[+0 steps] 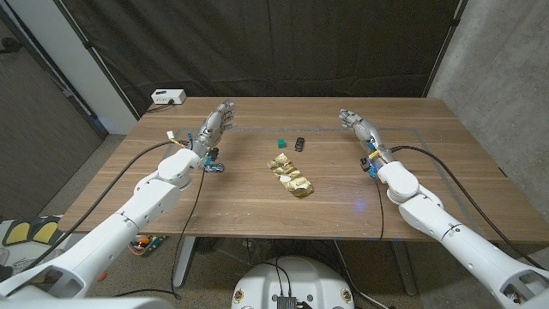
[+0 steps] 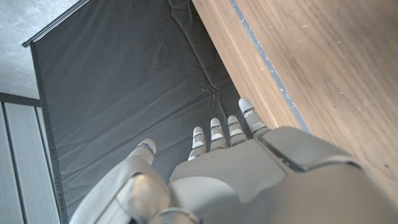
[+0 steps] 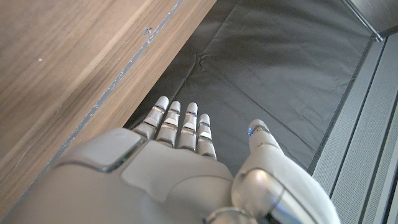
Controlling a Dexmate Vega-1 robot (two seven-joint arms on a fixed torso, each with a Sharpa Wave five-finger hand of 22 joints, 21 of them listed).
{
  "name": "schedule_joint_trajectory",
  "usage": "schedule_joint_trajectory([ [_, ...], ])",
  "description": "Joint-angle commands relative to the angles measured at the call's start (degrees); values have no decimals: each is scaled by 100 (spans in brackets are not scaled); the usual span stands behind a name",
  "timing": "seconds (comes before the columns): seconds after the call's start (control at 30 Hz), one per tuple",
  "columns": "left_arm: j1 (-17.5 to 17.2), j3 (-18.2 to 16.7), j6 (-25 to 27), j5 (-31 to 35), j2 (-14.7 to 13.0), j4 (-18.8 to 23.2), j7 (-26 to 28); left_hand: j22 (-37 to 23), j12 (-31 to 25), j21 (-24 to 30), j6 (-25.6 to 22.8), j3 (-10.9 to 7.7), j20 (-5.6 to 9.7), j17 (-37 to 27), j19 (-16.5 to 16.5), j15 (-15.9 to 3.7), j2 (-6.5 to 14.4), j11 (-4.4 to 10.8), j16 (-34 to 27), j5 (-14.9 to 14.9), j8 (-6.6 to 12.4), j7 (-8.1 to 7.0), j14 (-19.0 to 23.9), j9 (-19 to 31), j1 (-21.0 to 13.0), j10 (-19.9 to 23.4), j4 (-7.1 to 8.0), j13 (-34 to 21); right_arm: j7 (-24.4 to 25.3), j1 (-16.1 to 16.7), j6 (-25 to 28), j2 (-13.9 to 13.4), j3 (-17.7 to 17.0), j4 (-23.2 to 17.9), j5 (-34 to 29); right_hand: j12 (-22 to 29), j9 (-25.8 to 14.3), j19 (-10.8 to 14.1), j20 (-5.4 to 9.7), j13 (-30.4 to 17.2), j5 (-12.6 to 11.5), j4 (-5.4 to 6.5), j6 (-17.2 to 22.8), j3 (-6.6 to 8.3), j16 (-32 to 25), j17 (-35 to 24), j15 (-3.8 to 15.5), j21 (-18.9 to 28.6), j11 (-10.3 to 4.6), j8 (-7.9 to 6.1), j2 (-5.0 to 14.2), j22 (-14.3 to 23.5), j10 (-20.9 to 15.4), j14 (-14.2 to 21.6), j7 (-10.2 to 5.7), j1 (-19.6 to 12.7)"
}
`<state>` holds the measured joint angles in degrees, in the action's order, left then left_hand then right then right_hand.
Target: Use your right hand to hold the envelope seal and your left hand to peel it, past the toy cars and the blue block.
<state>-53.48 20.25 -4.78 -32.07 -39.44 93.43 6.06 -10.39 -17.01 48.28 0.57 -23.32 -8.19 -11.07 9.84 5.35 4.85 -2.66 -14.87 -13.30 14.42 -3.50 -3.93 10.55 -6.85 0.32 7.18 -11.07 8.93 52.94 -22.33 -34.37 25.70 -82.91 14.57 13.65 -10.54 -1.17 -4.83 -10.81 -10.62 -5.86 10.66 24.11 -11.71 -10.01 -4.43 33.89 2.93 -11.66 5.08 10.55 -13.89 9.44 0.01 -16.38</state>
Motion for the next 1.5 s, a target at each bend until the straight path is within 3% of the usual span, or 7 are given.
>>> schedule_joint_trajectory([
  [0.03,-362,-159,541,40,-413,695,315,-7,-29,-22,-102,-13,-34,-13,610,6,-14,-12,-7,-33,44,-4,63,26,-76,69,-42,-23,104,82,5,-111,110,-167,-426,19,-14,7,-39,-10,13,-32,67,7,15,-16,21,-20,-33,-36,13,31,-26,45,7,-86],
  [0.47,-558,-224,634,-50,-651,912,130,-10,-20,-78,-405,-38,-41,-12,617,37,-27,-76,32,-7,92,140,93,26,-162,180,-97,-24,70,27,319,-336,310,-479,-1032,7,-16,13,-51,-12,-4,-127,114,60,39,-17,90,-41,-96,-36,52,33,-21,37,-10,-218],
  [0.73,-627,-254,513,-56,-661,910,82,-12,-7,-92,-427,-42,-52,-14,609,41,-26,-85,42,3,76,149,104,27,-178,192,-104,-25,267,214,716,-531,298,-894,-1366,9,-17,31,-61,-12,-8,-199,131,99,31,-16,116,-51,-108,-33,71,32,-42,85,-15,-324],
  [1.5,-334,-117,250,-93,-587,485,-420,-17,31,-124,-439,-30,-63,-23,593,40,-33,-78,72,27,23,137,107,30,-183,198,-99,-27,747,758,1398,-714,314,-1673,-1860,36,-20,143,-61,-12,3,-329,289,156,31,-16,215,-48,-153,-60,70,35,-161,182,-32,-556],
])
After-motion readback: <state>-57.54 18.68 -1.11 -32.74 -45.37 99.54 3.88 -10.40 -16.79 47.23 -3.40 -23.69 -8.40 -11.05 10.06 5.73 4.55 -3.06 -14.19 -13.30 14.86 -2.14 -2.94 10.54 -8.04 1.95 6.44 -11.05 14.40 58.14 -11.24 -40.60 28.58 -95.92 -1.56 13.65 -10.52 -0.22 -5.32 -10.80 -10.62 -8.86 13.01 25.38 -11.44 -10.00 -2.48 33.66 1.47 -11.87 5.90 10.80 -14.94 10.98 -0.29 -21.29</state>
